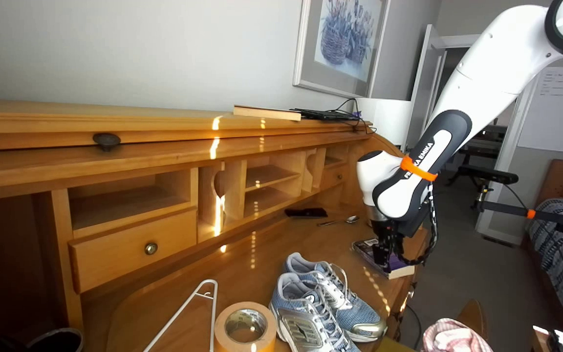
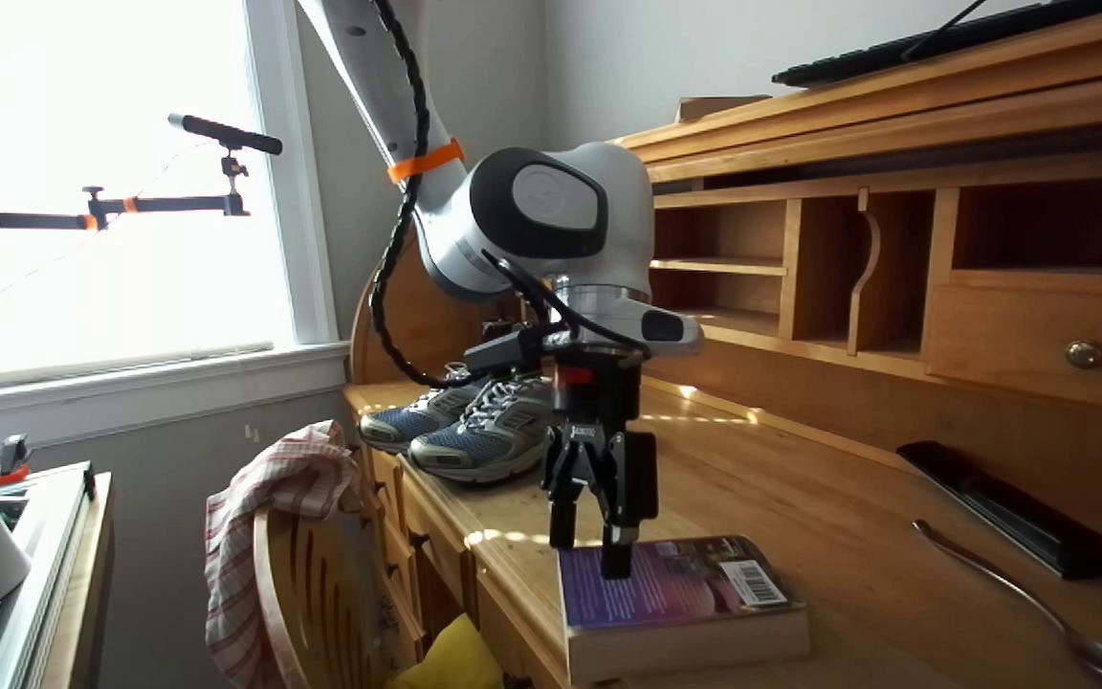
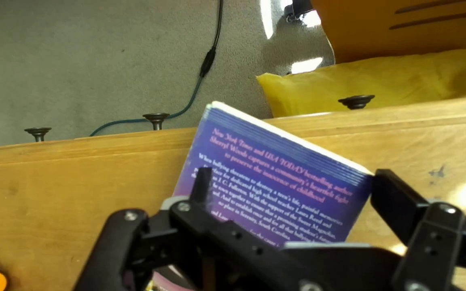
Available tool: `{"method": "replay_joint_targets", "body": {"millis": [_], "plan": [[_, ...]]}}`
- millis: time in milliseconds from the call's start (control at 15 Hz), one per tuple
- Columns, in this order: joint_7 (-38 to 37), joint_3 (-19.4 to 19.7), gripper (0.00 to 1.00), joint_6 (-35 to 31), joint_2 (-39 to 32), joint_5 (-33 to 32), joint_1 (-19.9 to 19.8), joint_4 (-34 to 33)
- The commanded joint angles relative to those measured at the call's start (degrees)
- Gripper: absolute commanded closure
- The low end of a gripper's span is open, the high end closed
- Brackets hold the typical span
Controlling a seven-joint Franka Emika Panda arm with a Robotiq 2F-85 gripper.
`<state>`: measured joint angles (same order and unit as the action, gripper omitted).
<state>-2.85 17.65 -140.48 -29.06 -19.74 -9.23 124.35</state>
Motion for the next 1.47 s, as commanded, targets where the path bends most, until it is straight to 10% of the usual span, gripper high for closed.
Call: {"method": "replay_joint_targets", "body": {"millis": [0, 1400], "plan": [[0.36, 0.31, 0.00, 2.31, -0.45, -0.44, -0.56, -0.13], [1.11, -0.74, 0.00, 2.69, 3.36, 0.25, -1.47, 3.85]]}}
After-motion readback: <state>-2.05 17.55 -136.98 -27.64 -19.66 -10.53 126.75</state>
